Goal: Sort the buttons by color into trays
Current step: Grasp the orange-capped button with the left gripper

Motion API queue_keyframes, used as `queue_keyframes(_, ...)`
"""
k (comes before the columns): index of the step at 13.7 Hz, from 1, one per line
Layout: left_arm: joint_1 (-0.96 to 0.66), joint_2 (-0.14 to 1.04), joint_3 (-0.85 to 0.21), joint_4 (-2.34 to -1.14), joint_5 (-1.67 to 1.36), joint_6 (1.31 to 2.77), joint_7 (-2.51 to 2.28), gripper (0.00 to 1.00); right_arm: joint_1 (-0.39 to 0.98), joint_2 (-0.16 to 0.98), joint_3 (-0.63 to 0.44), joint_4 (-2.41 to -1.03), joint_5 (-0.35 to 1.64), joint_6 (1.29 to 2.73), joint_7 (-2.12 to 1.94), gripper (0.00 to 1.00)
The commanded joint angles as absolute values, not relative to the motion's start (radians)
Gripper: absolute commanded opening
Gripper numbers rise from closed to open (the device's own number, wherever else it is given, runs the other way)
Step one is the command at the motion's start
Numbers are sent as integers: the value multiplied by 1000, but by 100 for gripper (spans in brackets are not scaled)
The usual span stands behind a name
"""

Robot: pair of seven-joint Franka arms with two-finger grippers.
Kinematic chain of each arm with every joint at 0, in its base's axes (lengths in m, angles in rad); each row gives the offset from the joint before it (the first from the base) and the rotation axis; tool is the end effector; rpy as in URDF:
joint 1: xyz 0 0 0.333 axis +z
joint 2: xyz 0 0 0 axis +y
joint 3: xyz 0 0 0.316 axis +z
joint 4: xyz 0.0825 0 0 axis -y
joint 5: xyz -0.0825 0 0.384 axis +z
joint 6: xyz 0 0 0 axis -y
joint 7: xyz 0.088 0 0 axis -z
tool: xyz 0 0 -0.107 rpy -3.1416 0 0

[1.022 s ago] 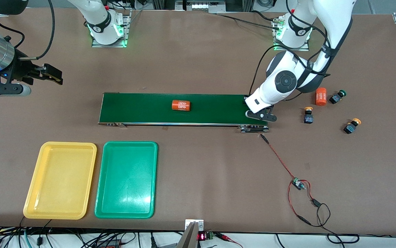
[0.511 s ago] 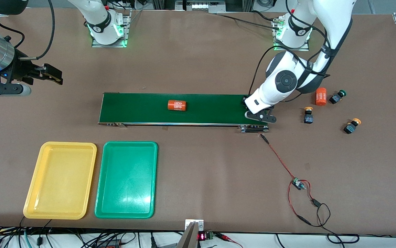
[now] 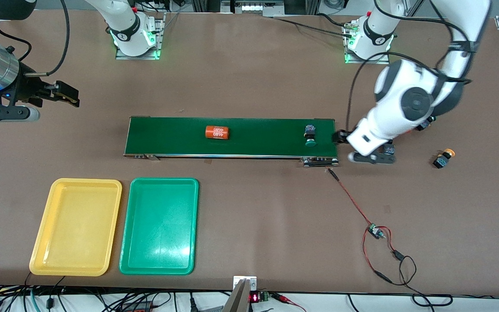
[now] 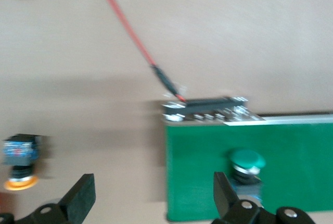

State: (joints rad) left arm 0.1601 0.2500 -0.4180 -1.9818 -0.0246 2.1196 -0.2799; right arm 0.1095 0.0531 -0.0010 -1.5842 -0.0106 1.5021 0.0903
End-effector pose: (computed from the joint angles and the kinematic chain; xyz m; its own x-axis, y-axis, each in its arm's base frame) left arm 0.5695 -0.1432 0.3442 0.9919 0.0369 -0.1218 0.0481 -0.9948 0.0899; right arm 0.5574 0.0595 0.5831 0.9909 0.0165 -0.1333 0.0197 -0.9995 0.0227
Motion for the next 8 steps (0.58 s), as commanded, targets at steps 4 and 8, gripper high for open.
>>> queue_keyframes(4,305,328,-419,-1986,-32,2109,-213,100,109,55,-2,-1577,2,1497,84,100)
queue_keyframes(8,368,379,-419,-1997,35,2111,-203,100,109,55,-2,-1577,2,1493,84,100)
